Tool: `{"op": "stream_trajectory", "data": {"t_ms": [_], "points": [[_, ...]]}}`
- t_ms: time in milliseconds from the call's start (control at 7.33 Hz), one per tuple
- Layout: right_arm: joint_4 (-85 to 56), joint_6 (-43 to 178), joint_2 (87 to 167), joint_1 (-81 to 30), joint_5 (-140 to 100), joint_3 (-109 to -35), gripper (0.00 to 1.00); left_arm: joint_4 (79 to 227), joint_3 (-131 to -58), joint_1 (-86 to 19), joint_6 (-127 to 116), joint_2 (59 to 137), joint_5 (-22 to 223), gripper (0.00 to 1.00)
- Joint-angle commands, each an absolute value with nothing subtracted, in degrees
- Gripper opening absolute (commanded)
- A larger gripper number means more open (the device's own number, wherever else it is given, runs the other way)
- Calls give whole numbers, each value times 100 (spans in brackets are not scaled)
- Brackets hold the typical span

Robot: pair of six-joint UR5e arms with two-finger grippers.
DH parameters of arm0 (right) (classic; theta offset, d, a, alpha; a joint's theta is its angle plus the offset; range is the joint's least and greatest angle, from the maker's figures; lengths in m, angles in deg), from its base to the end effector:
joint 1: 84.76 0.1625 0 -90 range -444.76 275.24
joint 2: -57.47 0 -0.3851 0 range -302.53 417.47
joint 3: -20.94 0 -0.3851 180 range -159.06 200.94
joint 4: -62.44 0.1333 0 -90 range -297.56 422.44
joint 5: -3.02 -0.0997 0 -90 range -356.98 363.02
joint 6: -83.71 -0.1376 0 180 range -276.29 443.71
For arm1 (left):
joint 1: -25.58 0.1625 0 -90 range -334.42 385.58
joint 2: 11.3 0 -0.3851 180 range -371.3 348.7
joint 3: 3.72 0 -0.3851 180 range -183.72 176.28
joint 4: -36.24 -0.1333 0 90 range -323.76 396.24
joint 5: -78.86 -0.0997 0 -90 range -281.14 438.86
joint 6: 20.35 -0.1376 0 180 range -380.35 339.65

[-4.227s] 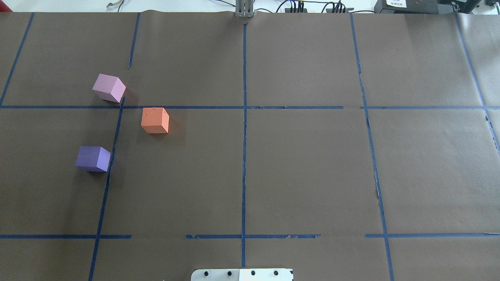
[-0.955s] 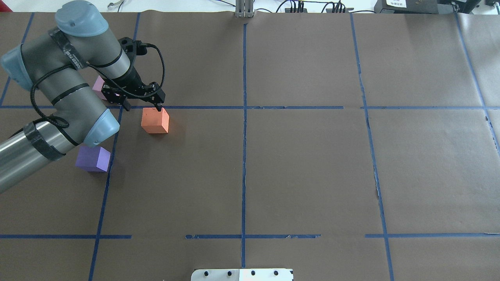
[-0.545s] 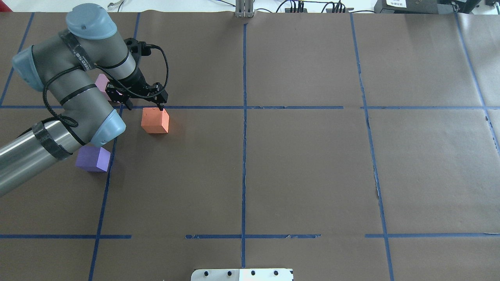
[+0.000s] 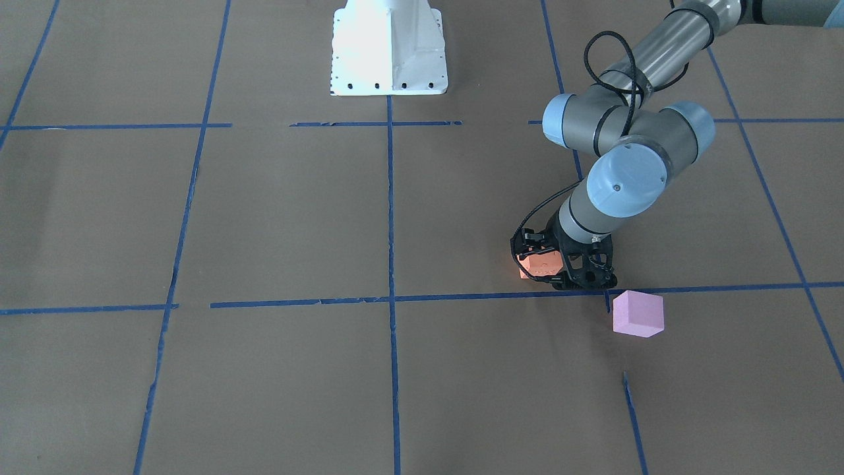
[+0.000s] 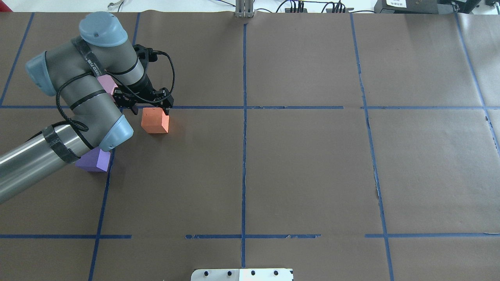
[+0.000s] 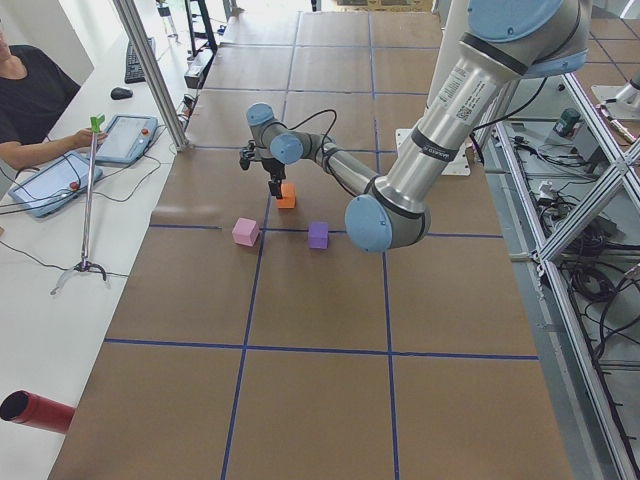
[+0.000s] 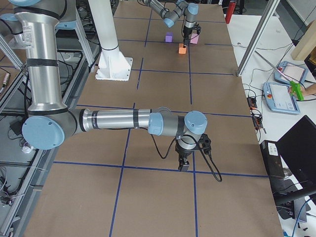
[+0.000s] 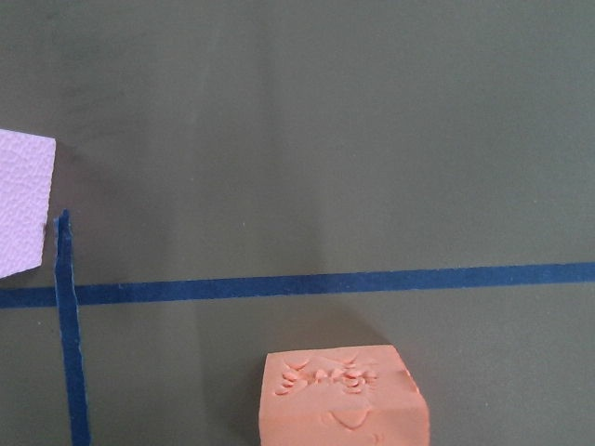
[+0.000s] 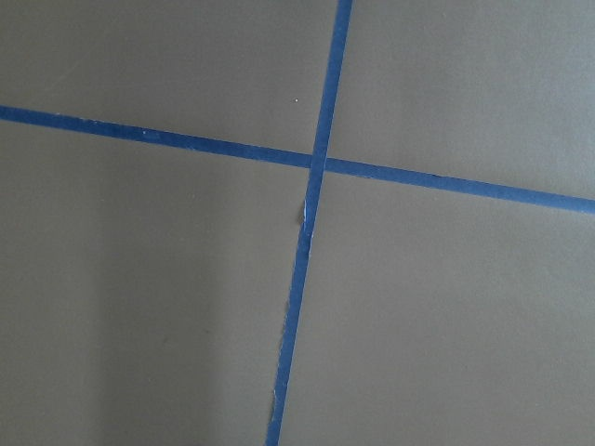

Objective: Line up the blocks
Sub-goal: 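Lower the left gripper around the orange cube and close it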

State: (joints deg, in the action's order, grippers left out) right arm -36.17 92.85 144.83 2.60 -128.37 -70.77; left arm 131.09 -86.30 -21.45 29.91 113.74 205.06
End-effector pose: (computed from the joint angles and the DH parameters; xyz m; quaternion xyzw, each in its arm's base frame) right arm 0.0195 -0.4949 0.6283 -0.0147 -0.3546 -0.0829 0.9312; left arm 0.4432 -0.5521 0.3394 -0.0342 0.3980 0.0287 0.9163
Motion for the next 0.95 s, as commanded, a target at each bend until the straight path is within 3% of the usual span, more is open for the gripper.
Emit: {"op": "stream_trajectory", "data": {"t_ms": [0,818], "points": [[-3617,9285,14484,260,-12837,-7082,100,13178,-8590,-2109,3037,11342,20499,100],[-3617,9285,14484,260,-12837,-7073,100,13477,-8396,-1986,3248,11342,20411,100]]}}
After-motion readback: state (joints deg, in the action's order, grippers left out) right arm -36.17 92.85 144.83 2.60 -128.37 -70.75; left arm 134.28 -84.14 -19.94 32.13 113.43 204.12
